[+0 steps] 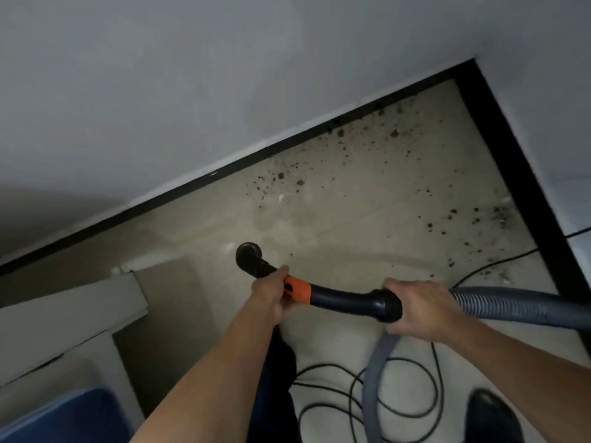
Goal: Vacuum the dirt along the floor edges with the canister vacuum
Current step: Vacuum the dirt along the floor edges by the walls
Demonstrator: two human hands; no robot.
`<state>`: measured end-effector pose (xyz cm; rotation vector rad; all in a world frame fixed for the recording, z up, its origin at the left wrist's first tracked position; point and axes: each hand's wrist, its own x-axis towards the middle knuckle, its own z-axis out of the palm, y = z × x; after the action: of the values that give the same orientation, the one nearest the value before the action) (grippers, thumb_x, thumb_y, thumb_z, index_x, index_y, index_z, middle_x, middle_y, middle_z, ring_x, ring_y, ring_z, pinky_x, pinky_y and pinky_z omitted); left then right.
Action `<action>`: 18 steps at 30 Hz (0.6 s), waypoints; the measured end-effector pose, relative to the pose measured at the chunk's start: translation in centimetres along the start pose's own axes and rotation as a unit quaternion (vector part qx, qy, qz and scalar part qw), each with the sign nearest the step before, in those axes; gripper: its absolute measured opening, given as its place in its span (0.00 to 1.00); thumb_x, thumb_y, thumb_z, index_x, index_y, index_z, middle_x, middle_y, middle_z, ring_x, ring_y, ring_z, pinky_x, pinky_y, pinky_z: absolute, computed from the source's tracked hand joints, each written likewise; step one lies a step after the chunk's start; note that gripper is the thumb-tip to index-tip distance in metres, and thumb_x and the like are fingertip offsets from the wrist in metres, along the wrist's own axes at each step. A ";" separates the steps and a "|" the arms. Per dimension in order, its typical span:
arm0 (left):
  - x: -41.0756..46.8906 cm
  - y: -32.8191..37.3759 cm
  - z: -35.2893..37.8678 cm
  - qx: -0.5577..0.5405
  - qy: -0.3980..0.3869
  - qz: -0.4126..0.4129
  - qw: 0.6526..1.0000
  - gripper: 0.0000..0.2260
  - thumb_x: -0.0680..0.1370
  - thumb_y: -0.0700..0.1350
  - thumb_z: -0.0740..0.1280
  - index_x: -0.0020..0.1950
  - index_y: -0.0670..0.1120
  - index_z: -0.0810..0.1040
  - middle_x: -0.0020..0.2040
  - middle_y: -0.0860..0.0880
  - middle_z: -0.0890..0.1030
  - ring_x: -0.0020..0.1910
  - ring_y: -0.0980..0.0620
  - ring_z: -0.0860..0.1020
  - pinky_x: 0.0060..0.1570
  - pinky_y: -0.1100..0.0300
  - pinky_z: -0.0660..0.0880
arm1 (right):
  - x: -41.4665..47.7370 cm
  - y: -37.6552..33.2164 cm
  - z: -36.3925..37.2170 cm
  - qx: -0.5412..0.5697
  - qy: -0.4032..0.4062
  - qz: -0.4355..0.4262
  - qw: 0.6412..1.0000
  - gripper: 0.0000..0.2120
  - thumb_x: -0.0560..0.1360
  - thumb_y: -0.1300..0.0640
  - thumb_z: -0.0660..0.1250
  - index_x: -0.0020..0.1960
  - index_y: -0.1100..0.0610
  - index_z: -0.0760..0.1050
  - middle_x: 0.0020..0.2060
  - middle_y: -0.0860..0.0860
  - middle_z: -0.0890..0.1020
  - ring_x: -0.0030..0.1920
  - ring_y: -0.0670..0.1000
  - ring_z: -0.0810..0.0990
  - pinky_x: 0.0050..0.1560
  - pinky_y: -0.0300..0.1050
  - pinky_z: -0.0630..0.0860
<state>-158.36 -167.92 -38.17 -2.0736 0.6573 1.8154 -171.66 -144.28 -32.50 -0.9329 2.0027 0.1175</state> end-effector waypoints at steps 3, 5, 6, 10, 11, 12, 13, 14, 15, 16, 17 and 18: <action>3.3 -1.1 -1.9 0.027 -0.003 -0.025 0.999 0.19 0.79 0.46 0.68 0.67 0.39 0.71 0.51 0.40 0.79 0.49 0.42 0.79 0.37 0.47 0.79 | 1.9 -1.4 2.9 0.004 -0.031 0.006 1.000 0.22 0.63 0.37 0.68 0.52 0.45 0.69 0.44 0.44 0.81 0.42 0.45 0.79 0.35 0.40 0.67; 5.4 -2.0 -2.2 0.042 -0.011 -0.037 0.998 0.19 0.79 0.46 0.66 0.68 0.39 0.70 0.47 0.41 0.77 0.46 0.43 0.79 0.40 0.47 0.78 | 3.0 -1.9 5.1 -0.025 -0.027 0.017 0.999 0.20 0.66 0.39 0.69 0.52 0.46 0.68 0.47 0.44 0.78 0.46 0.47 0.78 0.38 0.41 0.65; 6.4 -2.5 -2.1 0.048 -0.017 -0.043 0.998 0.19 0.80 0.45 0.66 0.68 0.39 0.69 0.47 0.42 0.77 0.45 0.43 0.78 0.42 0.47 0.78 | 3.6 -2.1 6.1 -0.037 -0.016 0.020 0.999 0.20 0.66 0.40 0.69 0.53 0.47 0.69 0.49 0.46 0.77 0.48 0.48 0.77 0.39 0.43 0.64; 9.3 -4.9 0.3 0.060 -0.051 -0.064 0.995 0.20 0.80 0.45 0.66 0.69 0.38 0.68 0.59 0.38 0.77 0.50 0.42 0.78 0.52 0.43 0.78 | 5.9 -3.3 9.6 -0.092 0.014 0.005 0.996 0.16 0.72 0.42 0.65 0.56 0.48 0.70 0.49 0.47 0.77 0.48 0.51 0.77 0.42 0.44 0.64; 9.9 -5.7 1.2 0.068 -0.062 -0.062 0.994 0.20 0.80 0.45 0.66 0.69 0.38 0.68 0.59 0.38 0.76 0.51 0.41 0.78 0.53 0.43 0.78 | 6.4 -3.3 10.4 -0.103 0.014 0.007 0.995 0.15 0.74 0.44 0.64 0.57 0.48 0.69 0.48 0.47 0.78 0.46 0.51 0.77 0.42 0.44 0.63; 10.5 -6.4 2.2 0.075 -0.071 -0.057 0.993 0.20 0.80 0.45 0.66 0.69 0.38 0.68 0.58 0.39 0.76 0.52 0.42 0.78 0.52 0.43 0.78 | 6.7 -3.1 11.3 -0.109 0.013 0.016 0.994 0.13 0.76 0.45 0.63 0.57 0.49 0.69 0.46 0.47 0.79 0.42 0.52 0.76 0.41 0.44 0.63; 11.2 -7.0 3.1 0.081 -0.077 -0.052 0.992 0.20 0.80 0.44 0.66 0.69 0.38 0.68 0.56 0.39 0.76 0.51 0.42 0.77 0.50 0.44 0.78 | 6.9 -2.7 12.1 -0.113 0.016 0.028 0.993 0.12 0.76 0.46 0.62 0.58 0.49 0.68 0.44 0.47 0.79 0.39 0.52 0.74 0.40 0.44 0.63; 11.8 -7.6 3.9 0.084 -0.083 -0.046 0.992 0.20 0.80 0.44 0.65 0.69 0.38 0.68 0.54 0.40 0.76 0.51 0.42 0.77 0.48 0.45 0.78 | 7.1 -2.1 13.0 -0.115 0.020 0.040 0.992 0.11 0.77 0.47 0.62 0.57 0.49 0.68 0.42 0.47 0.77 0.38 0.52 0.72 0.40 0.44 0.62; 12.4 -8.1 4.7 0.087 -0.086 -0.039 0.992 0.20 0.80 0.44 0.66 0.69 0.38 0.67 0.54 0.40 0.76 0.51 0.42 0.77 0.47 0.45 0.77 | 7.1 -1.2 13.9 -0.116 0.025 0.050 0.992 0.11 0.77 0.47 0.62 0.57 0.49 0.67 0.40 0.47 0.75 0.37 0.52 0.71 0.41 0.44 0.62; 13.0 -8.6 5.5 0.091 -0.088 -0.030 0.992 0.20 0.80 0.43 0.66 0.69 0.39 0.67 0.55 0.39 0.77 0.51 0.42 0.77 0.46 0.45 0.78 | 7.2 -0.3 14.8 -0.113 0.030 0.059 0.991 0.11 0.77 0.47 0.62 0.56 0.49 0.67 0.38 0.46 0.73 0.37 0.52 0.70 0.41 0.44 0.62; 13.5 -9.0 6.3 0.098 -0.090 -0.020 0.991 0.20 0.80 0.43 0.66 0.69 0.39 0.67 0.58 0.39 0.77 0.52 0.41 0.78 0.46 0.45 0.78 | 7.3 0.6 15.6 -0.108 0.038 0.068 0.991 0.10 0.77 0.47 0.62 0.56 0.48 0.67 0.37 0.46 0.72 0.36 0.51 0.70 0.41 0.44 0.61; 14.0 -9.3 7.1 0.105 -0.095 -0.011 0.990 0.20 0.80 0.44 0.66 0.69 0.39 0.67 0.59 0.39 0.77 0.53 0.41 0.78 0.46 0.45 0.78 | 7.4 1.4 16.3 -0.103 0.050 0.076 0.991 0.10 0.76 0.47 0.63 0.55 0.48 0.67 0.37 0.46 0.71 0.36 0.51 0.70 0.40 0.44 0.61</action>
<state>-158.19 -158.34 -53.70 -1.7426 0.7344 1.8157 -163.60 -140.69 -48.17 -0.9277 2.1840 0.3745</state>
